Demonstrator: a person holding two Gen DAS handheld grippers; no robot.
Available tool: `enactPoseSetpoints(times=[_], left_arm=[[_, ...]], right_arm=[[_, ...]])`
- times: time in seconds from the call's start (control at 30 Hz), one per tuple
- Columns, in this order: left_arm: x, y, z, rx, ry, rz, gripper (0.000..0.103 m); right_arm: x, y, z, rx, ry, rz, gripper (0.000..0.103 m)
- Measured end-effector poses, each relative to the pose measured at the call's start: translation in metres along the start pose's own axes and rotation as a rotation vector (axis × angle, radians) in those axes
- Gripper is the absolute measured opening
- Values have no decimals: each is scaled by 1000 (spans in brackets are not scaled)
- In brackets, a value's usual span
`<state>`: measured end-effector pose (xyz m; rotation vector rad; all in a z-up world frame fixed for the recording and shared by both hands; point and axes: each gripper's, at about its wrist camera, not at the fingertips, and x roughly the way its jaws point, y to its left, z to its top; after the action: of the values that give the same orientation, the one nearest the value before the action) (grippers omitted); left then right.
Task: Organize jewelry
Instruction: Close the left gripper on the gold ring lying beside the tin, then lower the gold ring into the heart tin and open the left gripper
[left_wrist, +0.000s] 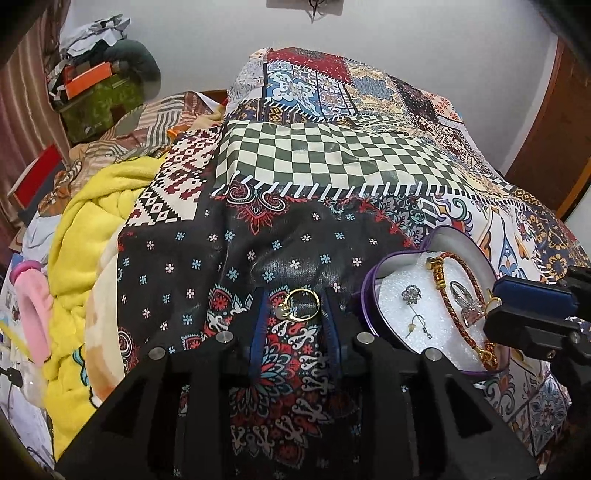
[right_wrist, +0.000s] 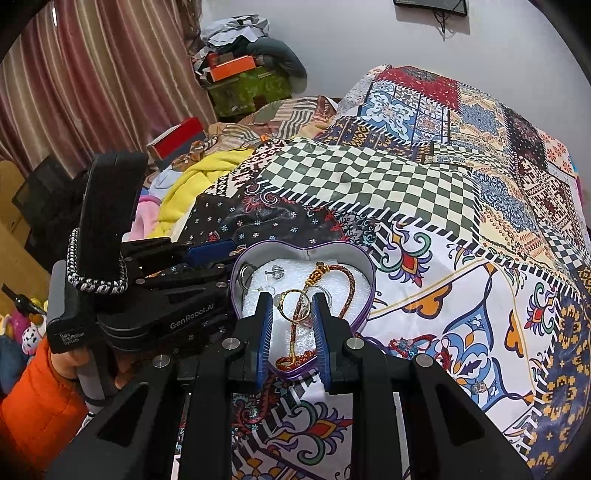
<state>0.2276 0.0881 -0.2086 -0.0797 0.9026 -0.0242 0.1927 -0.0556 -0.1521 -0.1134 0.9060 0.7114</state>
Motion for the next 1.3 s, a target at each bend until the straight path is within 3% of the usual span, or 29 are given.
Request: enactPoseSetpoints(times=[0.23,0.43,0.6,0.73,0.97,1.17,1.3], left_arm=[[-7,2,-2,-4,-2,0,25],[-38,7,0,-35,-53,-12,25],[-68,-12,5,14,-117,-57,25],[-72,-29,8,53,-123,-76,25],[-66,-48,7,104,-84,-96,25],[-71,-62,7,133,-75,-92,25],[-80,-71,9,149,-91,-84,35]], right_arm=[[3,-1,-1,1,12,-3,20],[2,-1,0,-2,5,-10,20],[2,1,0,-9,9,-20,20],[-1,-1,-2,-8,23,-31,21],[-26,-12,-9,-29,-9,-106,25],[-57,-39,-17,30,-40,-168,27],[-74,-55,-21,61,-56,-202,27]])
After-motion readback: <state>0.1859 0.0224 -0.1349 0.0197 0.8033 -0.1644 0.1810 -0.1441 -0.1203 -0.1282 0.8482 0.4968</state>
